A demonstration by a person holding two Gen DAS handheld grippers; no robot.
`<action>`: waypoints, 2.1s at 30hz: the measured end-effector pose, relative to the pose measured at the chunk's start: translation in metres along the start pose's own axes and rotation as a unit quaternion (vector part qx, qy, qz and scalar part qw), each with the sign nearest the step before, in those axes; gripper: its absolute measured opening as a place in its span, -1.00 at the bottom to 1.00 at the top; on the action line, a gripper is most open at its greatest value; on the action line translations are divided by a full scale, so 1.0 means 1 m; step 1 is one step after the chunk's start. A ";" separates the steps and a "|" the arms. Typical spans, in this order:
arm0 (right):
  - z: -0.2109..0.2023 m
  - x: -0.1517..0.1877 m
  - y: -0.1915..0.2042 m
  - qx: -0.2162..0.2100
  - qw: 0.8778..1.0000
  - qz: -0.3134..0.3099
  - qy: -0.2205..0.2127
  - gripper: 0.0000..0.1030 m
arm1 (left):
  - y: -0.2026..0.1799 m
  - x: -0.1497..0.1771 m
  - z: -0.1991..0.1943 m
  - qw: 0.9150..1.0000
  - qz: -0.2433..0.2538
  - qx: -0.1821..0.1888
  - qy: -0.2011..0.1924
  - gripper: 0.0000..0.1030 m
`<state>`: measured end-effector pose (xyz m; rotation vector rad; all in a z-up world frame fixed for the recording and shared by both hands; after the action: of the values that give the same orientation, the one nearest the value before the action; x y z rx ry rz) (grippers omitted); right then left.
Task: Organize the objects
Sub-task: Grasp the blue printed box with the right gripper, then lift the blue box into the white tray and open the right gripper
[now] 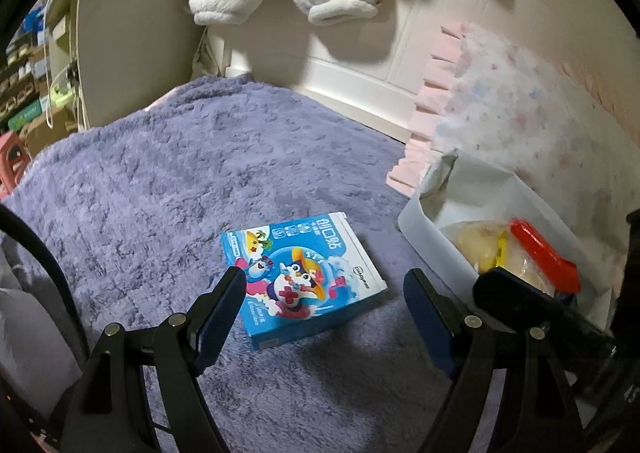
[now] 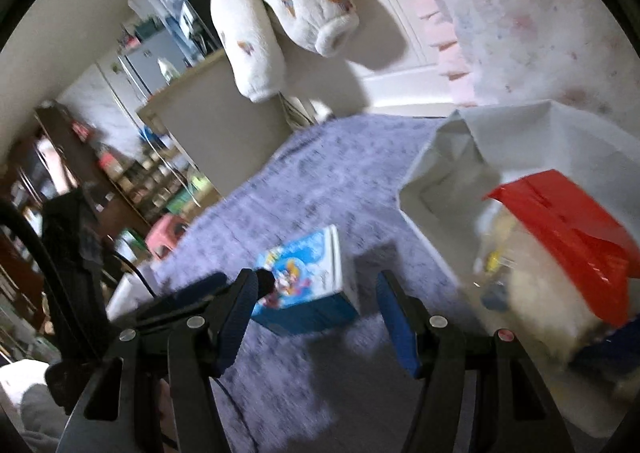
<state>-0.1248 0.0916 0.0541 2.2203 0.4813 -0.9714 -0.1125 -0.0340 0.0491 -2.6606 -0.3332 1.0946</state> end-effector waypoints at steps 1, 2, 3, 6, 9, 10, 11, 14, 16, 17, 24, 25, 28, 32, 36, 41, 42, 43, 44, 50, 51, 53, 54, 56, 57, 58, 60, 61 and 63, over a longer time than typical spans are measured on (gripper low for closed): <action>0.003 -0.002 -0.001 -0.008 1.000 0.009 -0.009 0.16 | 0.004 -0.001 0.002 1.000 -0.005 0.000 0.001 0.56; 0.007 -0.005 -0.002 -0.014 1.000 0.020 -0.017 0.16 | 0.009 -0.002 0.004 1.000 -0.009 -0.001 0.000 0.56; 0.013 -0.007 -0.005 -0.018 0.999 0.035 -0.018 0.16 | 0.013 -0.003 0.005 1.000 -0.012 -0.002 -0.001 0.56; 0.033 -0.007 -0.007 -0.055 0.996 0.075 -0.005 0.19 | 0.029 -0.007 0.007 0.999 -0.045 0.013 0.002 0.56; 0.047 -0.001 -0.012 -0.080 0.992 0.099 -0.006 0.19 | 0.047 -0.005 0.015 0.995 -0.093 0.040 0.023 0.56; 0.051 0.000 -0.017 -0.075 0.992 0.104 -0.010 0.19 | 0.054 -0.004 0.019 0.993 -0.107 0.040 0.026 0.56; 0.055 0.000 -0.023 -0.068 0.991 0.111 -0.014 0.19 | 0.061 -0.002 0.023 0.992 -0.115 0.032 0.027 0.56; 0.071 0.005 -0.037 -0.059 0.989 0.136 -0.008 0.19 | 0.062 0.005 0.033 0.992 -0.116 0.026 0.043 0.56; 0.082 0.012 -0.036 -0.064 0.989 0.131 0.003 0.19 | 0.051 0.011 0.038 0.992 -0.104 0.041 0.060 0.55; 0.086 0.014 -0.033 -0.064 0.990 0.122 0.006 0.18 | 0.045 0.013 0.040 0.993 -0.094 0.041 0.064 0.55; 0.087 0.023 -0.022 -0.042 0.995 0.084 0.030 0.03 | 0.007 0.032 0.043 0.996 0.031 0.009 0.078 0.57; 0.085 0.024 -0.024 -0.039 0.995 0.087 0.033 0.03 | 0.006 0.034 0.042 0.996 0.031 0.016 0.077 0.57; 0.076 0.024 -0.024 -0.017 0.996 0.077 0.032 0.03 | -0.002 0.036 0.038 0.995 0.037 0.039 0.078 0.57; 0.057 0.016 -0.020 0.005 0.999 0.049 0.011 0.03 | -0.017 0.034 0.027 0.994 0.046 0.071 0.065 0.57; 0.037 0.003 -0.006 0.024 0.999 0.014 -0.016 0.03 | -0.029 0.026 0.012 0.993 0.052 0.100 0.038 0.57; 0.019 -0.011 0.009 0.040 0.998 -0.016 -0.046 0.03 | -0.039 0.015 -0.007 0.990 0.057 0.129 0.003 0.57; 0.016 -0.013 0.012 0.041 0.998 -0.020 -0.050 0.03 | -0.041 0.013 -0.010 0.989 0.057 0.134 -0.005 0.57; 0.013 -0.015 0.014 0.041 0.997 -0.024 -0.054 0.03 | -0.042 0.012 -0.012 0.989 0.058 0.135 -0.010 0.57; 0.012 -0.017 0.015 0.041 0.997 -0.027 -0.054 0.03 | -0.043 0.010 -0.015 0.989 0.059 0.137 -0.015 0.57; -0.001 -0.025 0.019 0.041 0.996 -0.033 -0.066 0.03 | -0.049 0.005 -0.026 0.987 0.052 0.150 -0.037 0.57; -0.003 -0.027 0.019 0.037 0.996 -0.029 -0.072 0.03 | -0.050 0.004 -0.028 0.986 0.047 0.153 -0.041 0.57; -0.010 -0.030 0.020 0.032 0.996 -0.025 -0.077 0.03 | -0.051 0.001 -0.034 0.986 0.040 0.156 -0.048 0.57; -0.014 -0.032 0.021 0.029 0.996 -0.023 -0.081 0.03 | -0.053 -0.001 -0.038 0.985 0.039 0.157 -0.054 0.57; -0.024 -0.037 0.022 0.017 0.996 -0.016 -0.091 0.03 | -0.060 -0.005 -0.048 0.985 0.044 0.153 -0.068 0.57; -0.032 -0.040 0.022 0.009 0.995 -0.010 -0.099 0.03 | -0.065 -0.008 -0.054 0.985 0.050 0.150 -0.076 0.57; -0.039 -0.043 0.021 0.004 0.994 -0.007 -0.106 0.03 | -0.073 -0.012 -0.059 0.984 0.058 0.148 -0.081 0.57; -0.058 -0.053 0.014 -0.001 0.991 0.006 -0.131 0.03 | -0.096 -0.020 -0.065 0.982 0.074 0.154 -0.083 0.57; -0.067 -0.057 0.009 0.000 0.990 0.014 -0.142 0.03 | -0.106 -0.023 -0.065 0.981 0.081 0.159 -0.079 0.57; -0.088 -0.068 -0.007 -0.003 0.985 0.033 -0.171 0.03 | -0.130 -0.031 -0.062 0.978 0.097 0.171 -0.066 0.57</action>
<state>-0.1286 0.1529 0.1474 1.9950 0.2521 -1.2806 -0.1045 0.0704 0.1523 -2.3568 0.0904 1.2591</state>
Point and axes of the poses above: each gripper's, at about its wrist camera, not at the fingertips, and z roughly the way its jaws point, y to its left, x to its underside, the point moved 9 cm from there along z, roughly the way its jaws point, and after that the axes turned 7 degrees about -z, right-handed, at the moved point
